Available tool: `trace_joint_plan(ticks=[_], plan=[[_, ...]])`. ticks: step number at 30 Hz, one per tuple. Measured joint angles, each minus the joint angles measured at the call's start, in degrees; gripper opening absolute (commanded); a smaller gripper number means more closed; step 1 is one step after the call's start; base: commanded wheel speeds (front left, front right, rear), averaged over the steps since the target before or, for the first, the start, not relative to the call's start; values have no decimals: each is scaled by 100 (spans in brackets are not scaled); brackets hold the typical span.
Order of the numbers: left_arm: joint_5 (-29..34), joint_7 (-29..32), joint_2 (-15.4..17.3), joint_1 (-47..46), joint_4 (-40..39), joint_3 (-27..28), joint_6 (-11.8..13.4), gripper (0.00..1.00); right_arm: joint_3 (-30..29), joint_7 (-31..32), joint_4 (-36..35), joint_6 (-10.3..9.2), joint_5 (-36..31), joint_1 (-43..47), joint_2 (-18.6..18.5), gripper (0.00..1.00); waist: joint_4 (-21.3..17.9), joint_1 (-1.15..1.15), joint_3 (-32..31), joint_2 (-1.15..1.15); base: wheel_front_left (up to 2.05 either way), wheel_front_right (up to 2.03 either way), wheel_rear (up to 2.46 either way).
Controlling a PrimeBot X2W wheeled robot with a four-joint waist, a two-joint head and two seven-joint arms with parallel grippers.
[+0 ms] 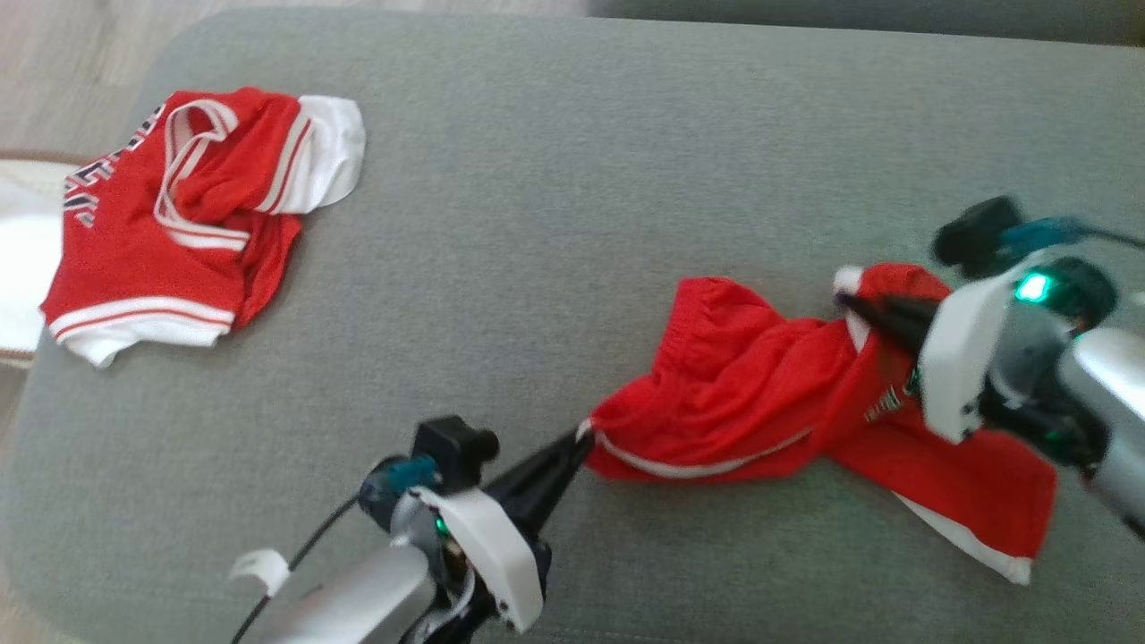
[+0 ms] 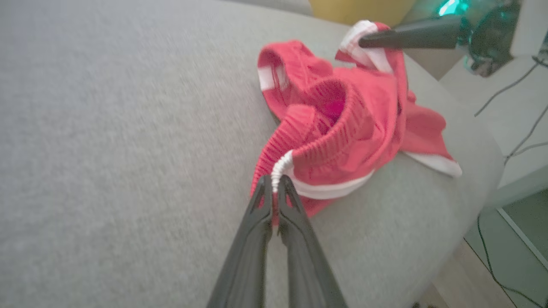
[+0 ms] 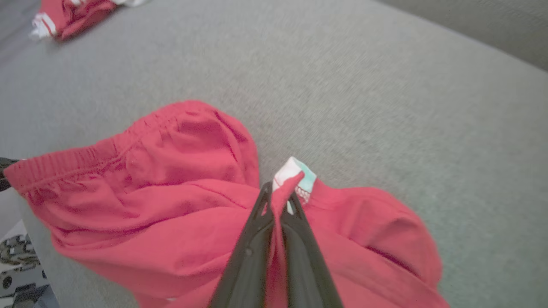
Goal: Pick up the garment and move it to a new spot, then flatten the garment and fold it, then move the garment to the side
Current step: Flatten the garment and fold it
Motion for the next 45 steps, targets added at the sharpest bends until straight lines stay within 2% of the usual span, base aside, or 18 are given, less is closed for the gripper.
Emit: trace_joint_plan(ticks=[5, 6, 11, 12, 13, 14, 18, 23, 28, 37, 38, 39, 40, 41, 45], plan=[[-269, -162, -136, 85, -375, 672, -8, 0, -300, -838, -190, 0, 289, 83, -498, 0, -271, 0, -91, 0, 0, 0, 0], [-269, -162, -136, 85, -375, 672, -8, 0, -300, -838, -190, 0, 289, 83, -498, 0, -271, 0, -91, 0, 0, 0, 0], [-619, -167, -261, 587, -780, 1250, -96, 0, -768, -1369, -531, 0, 447, 1009, -1055, 0, -647, 0, -122, 0, 0, 0, 0], [-626, -167, -263, 691, -848, 1303, -101, 0, -817, -1373, -580, 0, 474, 1302, -1082, 21, -724, 0, -114, 0, 0, 0, 0], [-622, -167, -261, 768, -892, 1348, -99, 0, -868, -1383, -627, 0, 506, 1625, -1077, 90, -797, 0, -100, 0, 0, 0, 0], [-598, -167, -259, 819, -926, 1389, -99, 0, -933, -1430, -668, 0, 542, 1944, -1062, 100, -859, 0, -81, 0, 0, 0, 0], [-487, -167, -250, 851, -1000, 1515, -56, 0, -1362, -1546, -891, 0, 570, 2900, -926, 100, -1031, 0, 10, 0, 0, 0, 0], [-360, -167, -237, 854, -1053, 1649, -49, 0, -2149, -1564, -1237, 0, 487, 3407, -815, 100, -1125, 0, 87, 0, 0, 0, 0], [-277, -167, -240, 853, -1059, 1712, -55, 0, -2682, -1274, -1540, 0, 153, 3524, -611, 100, -1102, 0, 148, 0, 0, 0, 0], [-176, -167, -314, 820, -905, 1612, -198, 0, -2931, -369, -1489, 0, -586, 3366, -511, 100, -800, 0, 249, 0, 0, 0, 0], [-160, -167, -335, 819, -883, 1608, -202, 0, -2938, -321, -1460, 0, -617, 3344, -485, 89, -765, 0, 255, 0, 0, 0, 0], [-151, -167, -353, 816, -861, 1606, -204, 0, -2944, -272, -1436, 0, -617, 3333, -453, 49, -730, 0, 259, 0, 0, 0, 0], [-143, -167, -369, 815, -855, 1608, -209, 0, -2951, -234, -1423, 0, -616, 3333, -414, 49, -700, 0, 261, 0, 0, 0, 0], [-143, -167, -378, 815, -849, 1612, -212, 0, -2949, -169, -1418, 0, -604, 3335, -388, 0, -675, 0, 260, 0, 0, 0, 0], [-143, -167, -403, 805, -831, 1631, -253, 0, -3050, -109, -1452, 0, -515, 3387, -339, 0, -648, 0, 228, 0, 0, 0, 0]])
